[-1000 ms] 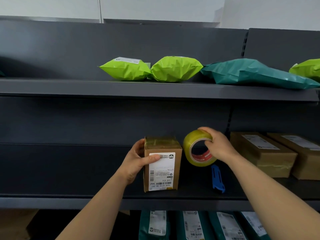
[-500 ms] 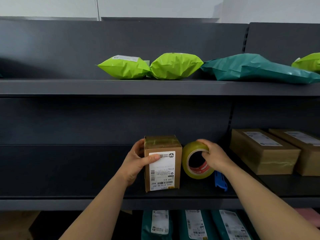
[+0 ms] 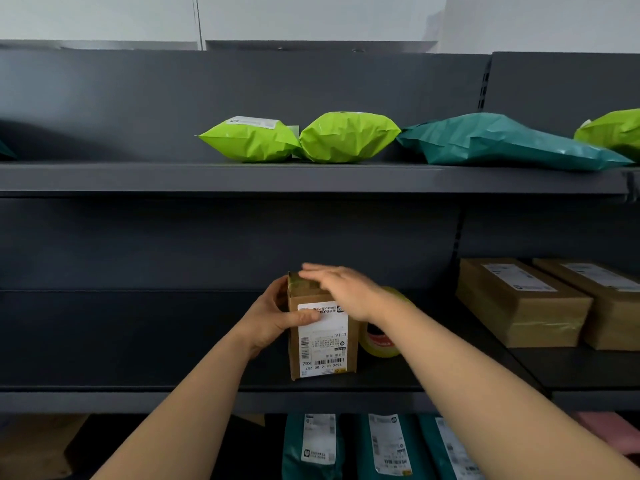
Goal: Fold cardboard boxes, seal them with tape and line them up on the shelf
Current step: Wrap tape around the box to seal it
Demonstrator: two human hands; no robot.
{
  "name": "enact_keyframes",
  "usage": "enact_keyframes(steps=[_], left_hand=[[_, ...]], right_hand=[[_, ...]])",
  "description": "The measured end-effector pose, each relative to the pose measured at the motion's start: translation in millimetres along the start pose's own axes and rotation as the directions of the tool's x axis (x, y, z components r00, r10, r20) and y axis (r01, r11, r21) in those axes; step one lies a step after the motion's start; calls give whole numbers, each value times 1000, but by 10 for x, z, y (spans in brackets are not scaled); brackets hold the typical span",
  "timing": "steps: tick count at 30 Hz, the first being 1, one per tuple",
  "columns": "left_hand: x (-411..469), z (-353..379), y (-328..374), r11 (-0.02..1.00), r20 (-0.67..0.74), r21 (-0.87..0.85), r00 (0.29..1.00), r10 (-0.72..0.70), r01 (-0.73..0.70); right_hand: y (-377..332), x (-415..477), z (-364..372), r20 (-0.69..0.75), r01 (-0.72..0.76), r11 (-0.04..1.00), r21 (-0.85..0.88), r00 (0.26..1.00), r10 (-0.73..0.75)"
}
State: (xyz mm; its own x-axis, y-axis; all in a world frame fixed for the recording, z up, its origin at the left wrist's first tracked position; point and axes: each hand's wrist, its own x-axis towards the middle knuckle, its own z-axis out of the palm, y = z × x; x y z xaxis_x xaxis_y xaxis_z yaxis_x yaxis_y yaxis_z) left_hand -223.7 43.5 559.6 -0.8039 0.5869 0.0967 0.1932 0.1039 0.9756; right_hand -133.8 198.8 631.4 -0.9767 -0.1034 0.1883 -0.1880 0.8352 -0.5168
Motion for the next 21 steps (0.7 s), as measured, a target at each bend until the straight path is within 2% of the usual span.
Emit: enact_keyframes(steps=[2,5,11,13,15,17,19,21], left_hand=[[-16,-6,-3,1000,6,16,1000,-1,1],[-26,-6,3,1000,8,21,1000,0,0],[-46,19,42,1000,1,17,1000,-12,12],[-48,-12,75,997,9,68,999,-39,38],[-34,-36,198,979,26,195,997,-68,62],[25,4,446,911,18,408,997,-79,65],[124,119,732,727,32,685,995,-94,47],[213,280,944,535,114,845,976,-185,3]], right_hand=[[-28,60,101,96,35,985,-171,995,-18],[110,-18,77,116,56,953,-299,993,-22],[433,-205,-46,12,-95,986,-137,995,97],[503,-263,-65,-7,-192,979,-65,981,192],[567,-334,-107,-1,-240,971,-11,971,240],[597,-359,-140,-5,-225,973,-42,974,225],[582,-320,-141,-8,-180,979,-99,984,180],[588,-275,-117,17,-157,979,-133,987,161]])
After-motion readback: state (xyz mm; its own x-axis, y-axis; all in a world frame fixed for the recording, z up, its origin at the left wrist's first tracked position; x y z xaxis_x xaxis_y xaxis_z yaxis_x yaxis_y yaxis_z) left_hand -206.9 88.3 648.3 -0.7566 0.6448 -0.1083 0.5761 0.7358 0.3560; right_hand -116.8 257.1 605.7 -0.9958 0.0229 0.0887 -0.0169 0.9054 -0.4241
